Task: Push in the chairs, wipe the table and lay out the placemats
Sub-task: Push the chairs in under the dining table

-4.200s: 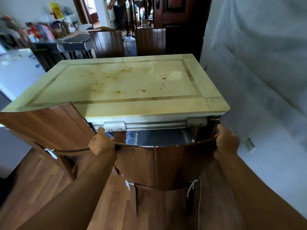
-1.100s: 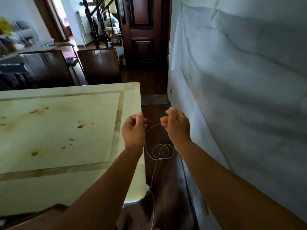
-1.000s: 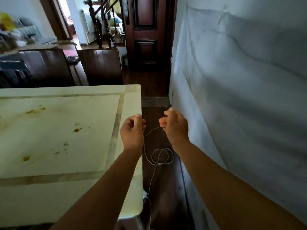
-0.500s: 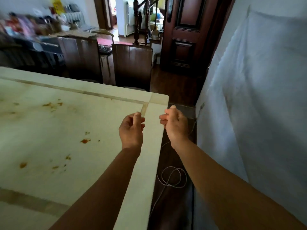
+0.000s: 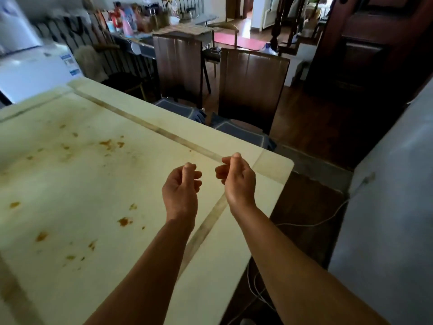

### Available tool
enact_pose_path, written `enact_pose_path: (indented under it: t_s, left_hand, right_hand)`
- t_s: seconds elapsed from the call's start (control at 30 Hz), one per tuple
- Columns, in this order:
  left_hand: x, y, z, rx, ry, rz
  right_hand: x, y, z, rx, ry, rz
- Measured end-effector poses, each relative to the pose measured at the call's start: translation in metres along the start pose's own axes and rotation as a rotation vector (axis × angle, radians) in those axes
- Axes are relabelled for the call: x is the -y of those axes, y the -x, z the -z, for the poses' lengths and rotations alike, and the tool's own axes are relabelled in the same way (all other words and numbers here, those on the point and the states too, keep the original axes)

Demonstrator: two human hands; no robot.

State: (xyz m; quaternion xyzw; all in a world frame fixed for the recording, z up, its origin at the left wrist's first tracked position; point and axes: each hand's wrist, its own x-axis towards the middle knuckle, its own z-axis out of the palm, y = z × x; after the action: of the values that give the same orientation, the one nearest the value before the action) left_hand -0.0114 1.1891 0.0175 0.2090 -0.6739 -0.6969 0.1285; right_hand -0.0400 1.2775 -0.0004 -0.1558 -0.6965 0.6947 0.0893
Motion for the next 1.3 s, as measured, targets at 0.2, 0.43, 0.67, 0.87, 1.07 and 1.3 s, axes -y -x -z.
enact_pose_path:
  t_s: [0.2,0.43,0.67,0.87,1.07,1.3]
  left_hand:
    - [-0.006,-0.019,-0.041,0.003,-0.021,-0.042]
    - [-0.001,-0.024,-0.082,0.055,0.085,-0.004]
    - [-0.005,-0.047,-0.145,0.098,0.112,-0.016]
    - [0.009,-0.102,-0.246,0.103,0.124,-0.025]
    - [-0.009,-0.188,-0.411,-0.005,0.166,-0.006]
    - [-0.030,-0.261,-0.548,-0.013,0.181,-0.021]
  right_hand:
    - [0.012,-0.045,0.006,0.003,-0.004,0.004]
    - [0.012,-0.059,0.042,-0.052,0.055,0.032]
    - [0.022,-0.120,0.067,-0.054,0.041,0.079]
    - [0.013,-0.242,0.091,-0.006,-0.008,0.034]
    - [0.040,-0.426,0.126,0.128,0.064,0.104]
    - [0.079,-0.568,0.167,0.162,0.144,0.146]
